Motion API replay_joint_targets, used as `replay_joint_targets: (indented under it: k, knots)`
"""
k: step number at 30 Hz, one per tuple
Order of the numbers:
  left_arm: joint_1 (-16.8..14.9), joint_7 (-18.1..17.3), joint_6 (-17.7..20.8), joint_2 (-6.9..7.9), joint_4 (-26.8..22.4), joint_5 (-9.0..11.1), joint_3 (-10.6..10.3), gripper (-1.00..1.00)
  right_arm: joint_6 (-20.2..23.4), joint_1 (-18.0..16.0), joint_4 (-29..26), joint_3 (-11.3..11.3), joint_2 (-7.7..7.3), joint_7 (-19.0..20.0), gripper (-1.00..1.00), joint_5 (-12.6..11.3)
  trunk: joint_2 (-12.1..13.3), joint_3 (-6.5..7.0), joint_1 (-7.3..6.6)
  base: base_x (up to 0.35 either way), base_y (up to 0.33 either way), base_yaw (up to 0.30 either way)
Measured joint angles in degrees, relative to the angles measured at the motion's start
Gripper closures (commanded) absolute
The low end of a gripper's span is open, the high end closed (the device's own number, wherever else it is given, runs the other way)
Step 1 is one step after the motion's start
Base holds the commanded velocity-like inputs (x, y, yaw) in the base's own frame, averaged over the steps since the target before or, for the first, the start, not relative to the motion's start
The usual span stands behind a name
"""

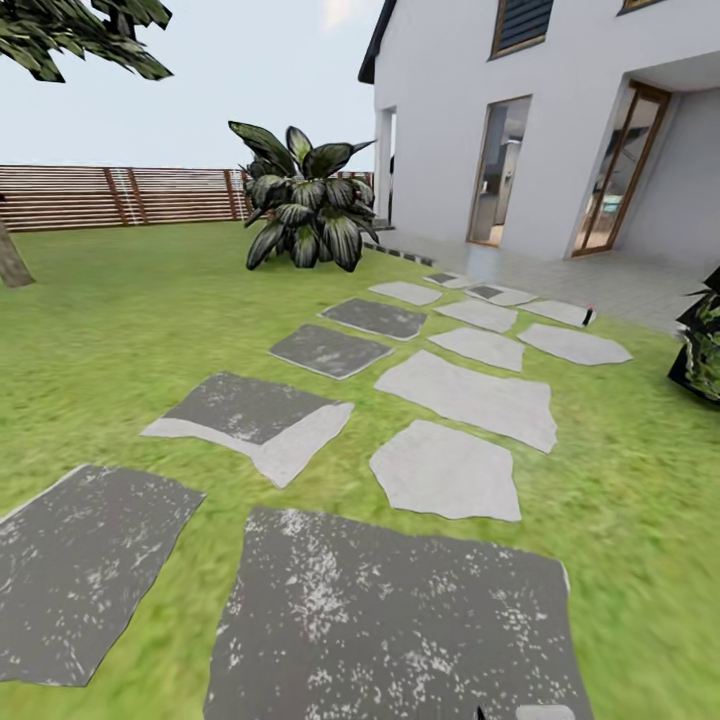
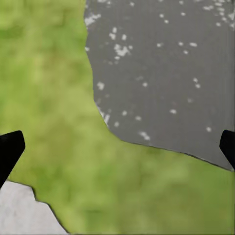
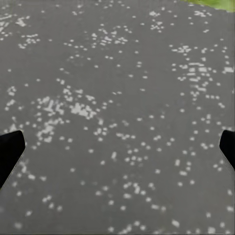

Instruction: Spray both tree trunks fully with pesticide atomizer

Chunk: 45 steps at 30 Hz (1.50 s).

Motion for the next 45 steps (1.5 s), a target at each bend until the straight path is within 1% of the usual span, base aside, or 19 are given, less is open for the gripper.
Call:
replay_joint_targets:
  k: [45]
  knots:
    - [0.0, 0.0, 0.0, -0.03, 0.0, 0.0, 0.0, -1.00, -0.1, 0.0, 1.1, 0.0, 0.00, 0.2, -1.00, 0.1, 0.0, 0.00, 0.00, 0.334, 0.000, 0.000]
